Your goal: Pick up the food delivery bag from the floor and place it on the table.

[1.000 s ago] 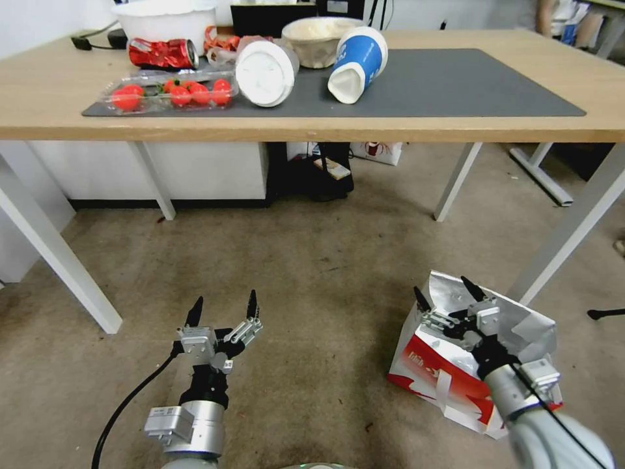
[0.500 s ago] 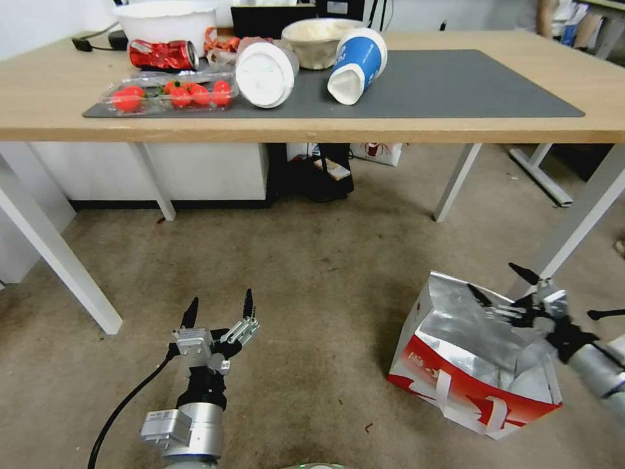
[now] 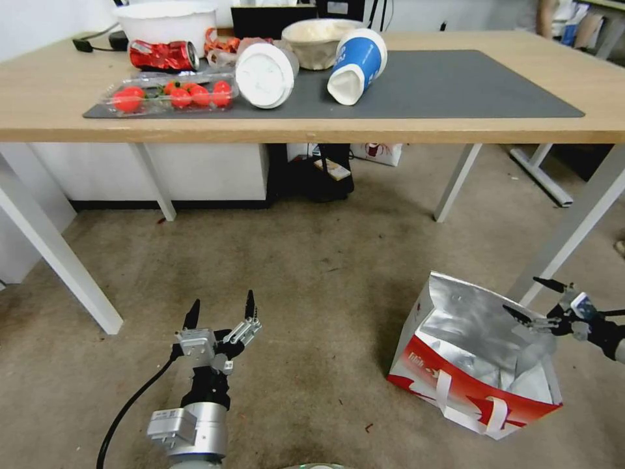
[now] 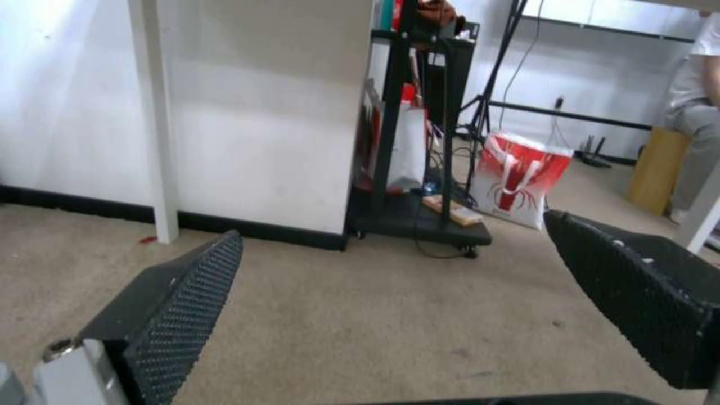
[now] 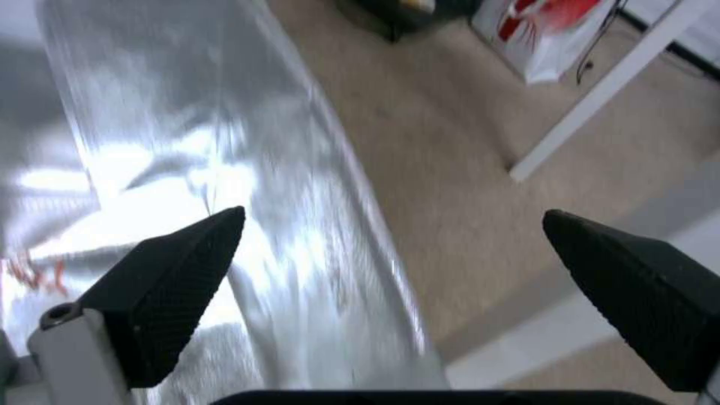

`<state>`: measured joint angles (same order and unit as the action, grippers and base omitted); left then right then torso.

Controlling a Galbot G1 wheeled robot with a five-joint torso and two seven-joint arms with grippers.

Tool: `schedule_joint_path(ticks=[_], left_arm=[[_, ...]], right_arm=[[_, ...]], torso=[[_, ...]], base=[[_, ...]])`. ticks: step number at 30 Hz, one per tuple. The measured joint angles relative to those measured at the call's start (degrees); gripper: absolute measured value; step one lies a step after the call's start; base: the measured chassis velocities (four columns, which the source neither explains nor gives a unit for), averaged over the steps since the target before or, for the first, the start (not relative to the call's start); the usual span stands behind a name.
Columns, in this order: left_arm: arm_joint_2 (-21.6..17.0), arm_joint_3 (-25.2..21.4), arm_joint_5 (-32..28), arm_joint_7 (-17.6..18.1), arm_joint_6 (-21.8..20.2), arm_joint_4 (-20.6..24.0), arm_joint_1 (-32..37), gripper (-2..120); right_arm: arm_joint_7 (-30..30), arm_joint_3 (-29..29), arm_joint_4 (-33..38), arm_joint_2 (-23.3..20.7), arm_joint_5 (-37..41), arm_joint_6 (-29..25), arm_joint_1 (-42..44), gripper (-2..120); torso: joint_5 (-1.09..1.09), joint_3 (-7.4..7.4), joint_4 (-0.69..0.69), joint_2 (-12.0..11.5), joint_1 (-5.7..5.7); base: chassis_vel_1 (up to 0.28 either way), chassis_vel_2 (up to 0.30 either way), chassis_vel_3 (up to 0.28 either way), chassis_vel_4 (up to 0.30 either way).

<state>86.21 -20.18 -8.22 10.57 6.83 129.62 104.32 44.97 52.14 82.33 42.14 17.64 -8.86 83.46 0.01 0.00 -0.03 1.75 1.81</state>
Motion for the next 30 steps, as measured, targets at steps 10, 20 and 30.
schedule_joint_path(ticks=[10,20,30], left_arm=[[-1.7,1.4,-0.9,-0.1,-0.9,-2.2,-1.9,100],[-1.8,2.0,-0.9,-0.2,-1.0,-3.0,-2.5,100],[-1.6,1.9,-0.9,-0.2,-1.0,-3.6,-3.0,100]], right_arm=[[-0.5,-1.0,-4.2,-0.5,-3.4,-0.9,-0.5,100],[-1.2,-3.0,-6.2,-0.4,-5.1,-0.5,-1.5,100],[-2.7,-4.3,-6.8,-0.5,-6.6,2.0,-2.3,100]], torso=[[0.0,0.0,0.02,0.0,0.01],[0.0,0.0,0.02,0.0,0.01],[-0.02,0.0,0.02,0.0,0.01]], base=[[0.0,0.0,0.0,0.0],[0.0,0.0,0.0,0.0],[0.0,0.0,0.0,0.0]])
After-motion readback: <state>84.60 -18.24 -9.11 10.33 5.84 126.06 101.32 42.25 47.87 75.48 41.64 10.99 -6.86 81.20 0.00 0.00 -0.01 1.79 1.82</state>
